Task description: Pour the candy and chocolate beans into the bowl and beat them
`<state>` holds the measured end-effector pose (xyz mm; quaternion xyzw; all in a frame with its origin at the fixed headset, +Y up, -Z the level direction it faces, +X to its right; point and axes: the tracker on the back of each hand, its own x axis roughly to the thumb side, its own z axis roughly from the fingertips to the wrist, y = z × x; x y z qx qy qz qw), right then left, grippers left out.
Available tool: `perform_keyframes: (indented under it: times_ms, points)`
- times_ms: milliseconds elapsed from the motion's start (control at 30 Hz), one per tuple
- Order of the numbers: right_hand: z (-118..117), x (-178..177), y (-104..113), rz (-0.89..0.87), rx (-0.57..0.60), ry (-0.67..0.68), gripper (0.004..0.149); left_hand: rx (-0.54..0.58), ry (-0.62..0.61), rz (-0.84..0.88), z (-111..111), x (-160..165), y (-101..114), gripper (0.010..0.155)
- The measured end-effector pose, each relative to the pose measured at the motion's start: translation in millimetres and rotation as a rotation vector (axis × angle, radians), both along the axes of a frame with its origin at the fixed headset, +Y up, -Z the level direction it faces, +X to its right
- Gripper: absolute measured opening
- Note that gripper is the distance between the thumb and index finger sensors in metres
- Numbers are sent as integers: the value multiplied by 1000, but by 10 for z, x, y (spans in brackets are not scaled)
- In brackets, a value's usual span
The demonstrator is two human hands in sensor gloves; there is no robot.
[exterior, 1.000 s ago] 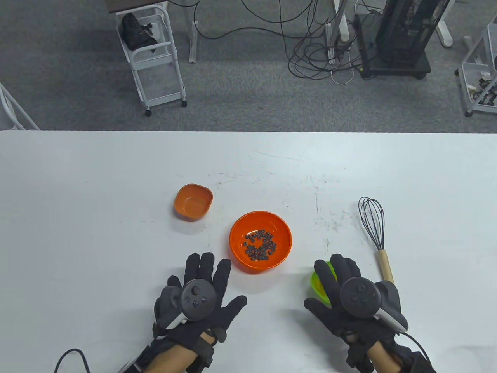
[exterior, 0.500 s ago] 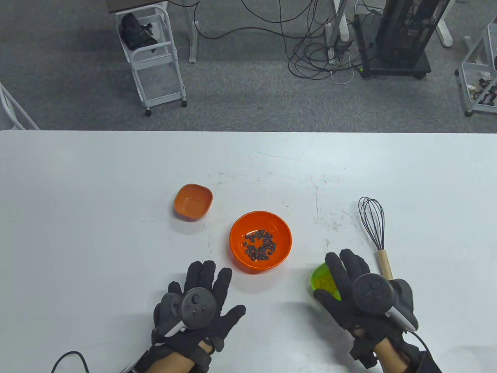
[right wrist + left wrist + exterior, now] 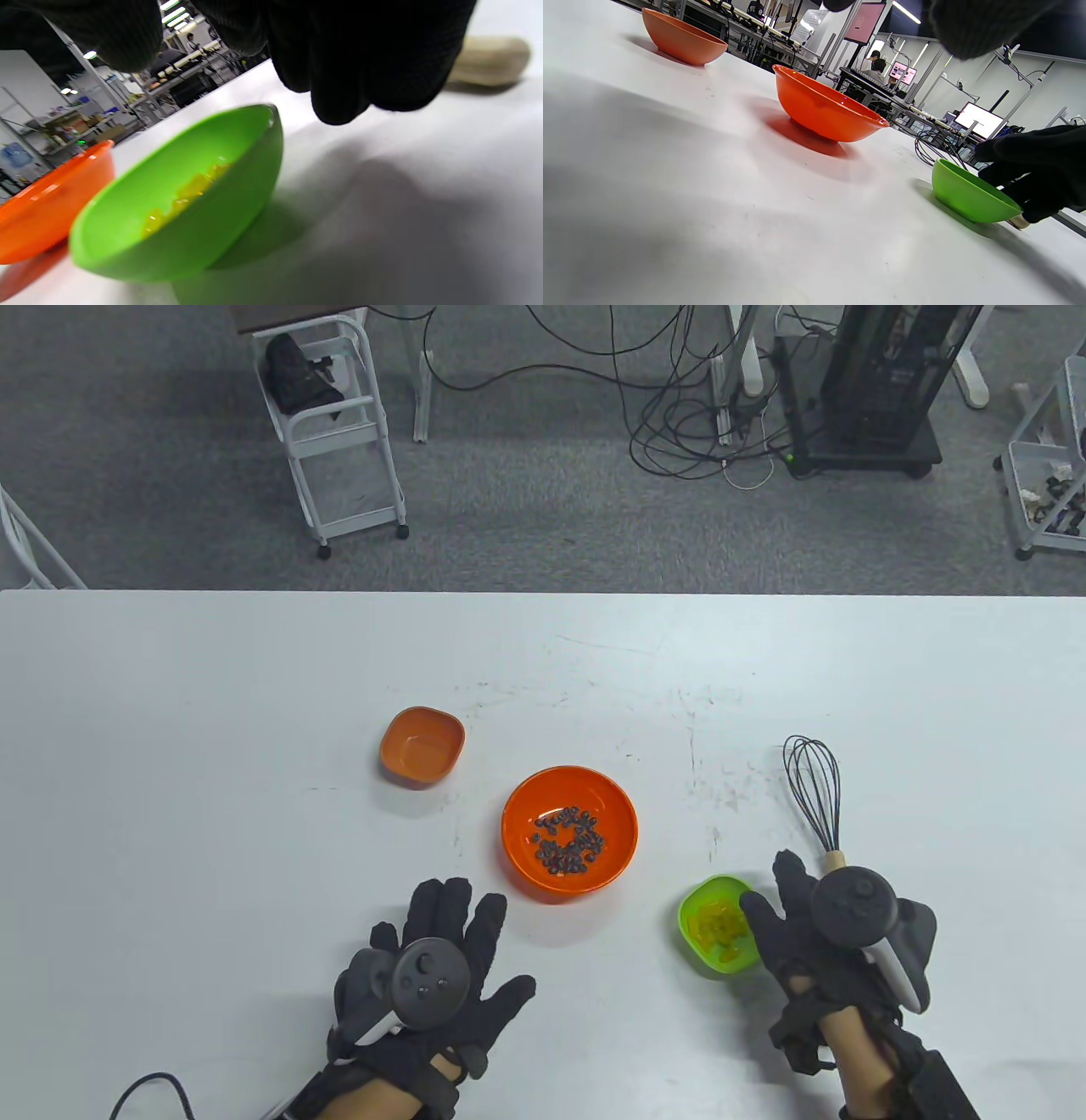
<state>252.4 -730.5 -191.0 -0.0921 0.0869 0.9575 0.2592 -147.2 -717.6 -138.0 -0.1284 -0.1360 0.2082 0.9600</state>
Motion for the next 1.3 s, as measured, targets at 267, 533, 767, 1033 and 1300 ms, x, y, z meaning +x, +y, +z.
perform_keyframes:
  times_ms: [267, 533, 767, 1033, 1300]
  points:
    - [-80, -8, -127, 55, -85, -53, 72, -5, -10, -9, 12, 4, -2, 87]
    - [-157, -50, -223, 95, -125, -52, 57, -13, -19, -16, 19, 14, -9, 87]
    - [-170, -81, -235, 104, -113, -22, 49, -18, -22, -15, 21, 15, -9, 87]
    - [-171, -163, -135, 112, -54, -22, 50, -26, -26, -15, 19, 10, -12, 87]
    - [-257, -481, 285, 100, 51, 42, 48, -31, -33, -10, 16, 2, -11, 87]
